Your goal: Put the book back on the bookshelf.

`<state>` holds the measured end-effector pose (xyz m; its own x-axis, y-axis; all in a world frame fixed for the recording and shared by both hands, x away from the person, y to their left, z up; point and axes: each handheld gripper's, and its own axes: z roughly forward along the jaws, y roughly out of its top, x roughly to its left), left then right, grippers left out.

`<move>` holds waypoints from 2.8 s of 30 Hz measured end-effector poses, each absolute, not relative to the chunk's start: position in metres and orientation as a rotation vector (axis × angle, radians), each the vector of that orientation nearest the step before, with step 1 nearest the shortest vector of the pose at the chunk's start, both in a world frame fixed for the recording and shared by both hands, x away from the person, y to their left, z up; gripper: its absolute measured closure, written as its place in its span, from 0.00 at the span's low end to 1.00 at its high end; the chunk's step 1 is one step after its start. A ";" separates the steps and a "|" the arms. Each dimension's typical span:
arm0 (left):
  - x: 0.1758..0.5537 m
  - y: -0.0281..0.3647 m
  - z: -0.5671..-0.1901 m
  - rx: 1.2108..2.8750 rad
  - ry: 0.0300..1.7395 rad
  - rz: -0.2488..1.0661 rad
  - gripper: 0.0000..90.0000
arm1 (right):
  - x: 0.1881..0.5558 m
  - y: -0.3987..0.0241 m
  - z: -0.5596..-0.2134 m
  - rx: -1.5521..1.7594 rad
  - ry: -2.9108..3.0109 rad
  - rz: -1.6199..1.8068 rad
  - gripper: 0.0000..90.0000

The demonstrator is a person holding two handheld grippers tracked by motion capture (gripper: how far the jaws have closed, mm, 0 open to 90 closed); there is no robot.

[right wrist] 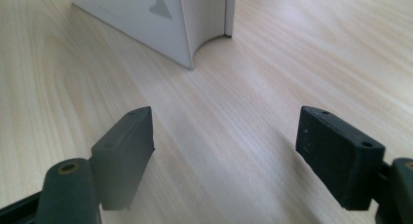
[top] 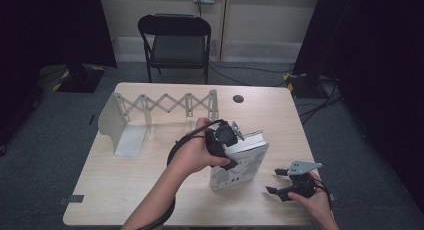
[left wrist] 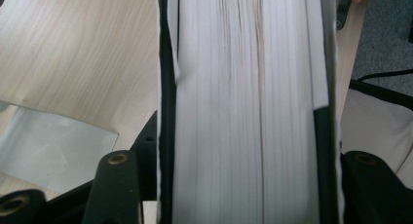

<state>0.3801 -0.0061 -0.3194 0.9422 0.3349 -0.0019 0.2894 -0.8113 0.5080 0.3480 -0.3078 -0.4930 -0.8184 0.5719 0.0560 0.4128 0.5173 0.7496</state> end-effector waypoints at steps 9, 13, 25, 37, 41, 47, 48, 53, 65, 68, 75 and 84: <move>0.387 -0.021 -0.316 2.593 0.437 0.136 0.46 | 0.346 -0.308 -0.498 0.822 2.554 1.154 0.23; 0.389 -0.026 -0.315 2.605 0.425 0.133 0.45 | 0.345 -0.307 -0.499 0.809 2.543 1.133 0.22; 0.395 -0.041 -0.321 2.626 0.400 0.126 0.44 | 0.345 -0.307 -0.498 0.821 2.541 1.128 0.22; 0.398 -0.047 -0.324 2.626 0.412 0.119 0.44 | 0.345 -0.307 -0.498 0.825 2.541 1.132 0.22; 0.397 -0.050 -0.324 2.650 0.405 0.130 0.44 | 0.345 -0.307 -0.498 0.826 2.540 1.129 0.22; 0.394 -0.050 -0.324 2.645 0.402 0.121 0.52 | 0.345 -0.307 -0.498 0.827 2.540 1.129 0.22; 0.392 -0.051 -0.324 2.645 0.407 0.112 0.54 | 0.345 -0.307 -0.498 0.827 2.539 1.129 0.22; 0.386 -0.053 -0.323 2.645 0.427 0.144 0.56 | 0.345 -0.307 -0.498 0.828 2.539 1.132 0.22; 0.381 -0.050 -0.321 2.648 0.502 0.124 0.57 | 0.345 -0.306 -0.499 0.799 2.560 1.120 0.16; 0.381 -0.045 -0.322 2.630 0.524 0.112 0.57 | 0.345 -0.306 -0.499 0.798 2.560 1.120 0.16; 0.379 -0.030 -0.319 2.639 0.567 0.101 0.58 | 0.345 -0.306 -0.499 0.799 2.561 1.119 0.16; 0.378 -0.012 -0.321 2.623 0.585 0.112 0.57 | 0.345 -0.306 -0.499 0.800 2.561 1.120 0.16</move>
<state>0.3781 -0.0117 -0.3214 0.9069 0.4211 -0.0181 0.3848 -0.8099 0.4427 0.3449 -0.3056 -0.4988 -0.8232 0.5677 0.0045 0.3886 0.5577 0.7334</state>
